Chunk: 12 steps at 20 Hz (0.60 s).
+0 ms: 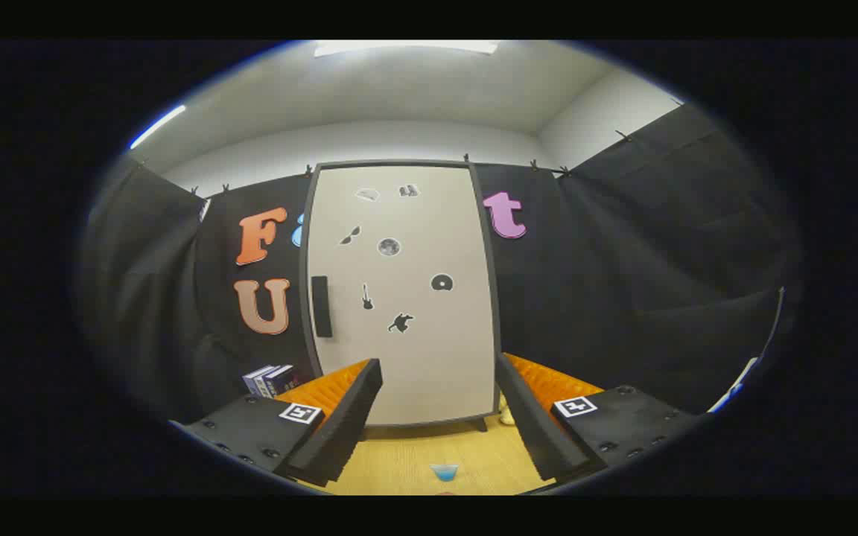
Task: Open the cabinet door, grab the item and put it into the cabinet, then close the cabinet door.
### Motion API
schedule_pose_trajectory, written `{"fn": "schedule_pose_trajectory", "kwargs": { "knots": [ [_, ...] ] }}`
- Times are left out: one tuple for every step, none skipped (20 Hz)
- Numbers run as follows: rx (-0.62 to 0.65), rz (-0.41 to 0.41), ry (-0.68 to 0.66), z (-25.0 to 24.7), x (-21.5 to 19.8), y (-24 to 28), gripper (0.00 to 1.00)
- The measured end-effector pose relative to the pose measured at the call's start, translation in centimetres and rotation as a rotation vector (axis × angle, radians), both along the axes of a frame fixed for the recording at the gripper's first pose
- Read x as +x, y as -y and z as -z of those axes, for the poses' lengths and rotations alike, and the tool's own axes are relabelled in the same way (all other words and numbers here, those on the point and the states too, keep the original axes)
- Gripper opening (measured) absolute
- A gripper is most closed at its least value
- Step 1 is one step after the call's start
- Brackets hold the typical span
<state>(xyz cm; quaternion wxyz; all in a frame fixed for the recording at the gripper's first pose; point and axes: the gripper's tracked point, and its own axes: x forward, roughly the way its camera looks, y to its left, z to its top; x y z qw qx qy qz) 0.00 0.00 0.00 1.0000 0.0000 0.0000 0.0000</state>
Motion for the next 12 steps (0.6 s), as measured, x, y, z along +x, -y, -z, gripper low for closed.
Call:
{"fn": "schedule_pose_trajectory", "kwargs": {
  "knots": [
    [-0.001,-0.001,-0.001,0.09,-0.07,-0.10,0.98],
    [-0.003,-0.002,-0.003,0.05,0.02,-0.05,0.98],
    [-0.005,-0.001,-0.005,0.10,0.01,-0.04,0.98],
    [-0.006,0.000,-0.006,0.10,0.00,-0.09,0.98],
    [-0.005,0.000,-0.007,0.16,-0.01,-0.16,0.98],
    [-0.004,-0.001,-0.009,0.19,-0.02,-0.21,0.98],
    [-0.003,-0.002,-0.011,0.23,-0.09,-0.29,0.98],
    [-0.004,-0.003,-0.013,0.29,-0.06,-0.31,0.98],
    [-0.007,-0.003,-0.013,0.34,-0.08,-0.37,0.98],
    [-0.011,-0.003,-0.013,0.30,-0.05,-0.42,0.98],
    [-0.014,-0.002,-0.012,0.32,0.02,-0.45,0.98],
    [-0.017,-0.003,-0.010,0.33,0.10,-0.54,0.98]
  ]
}}
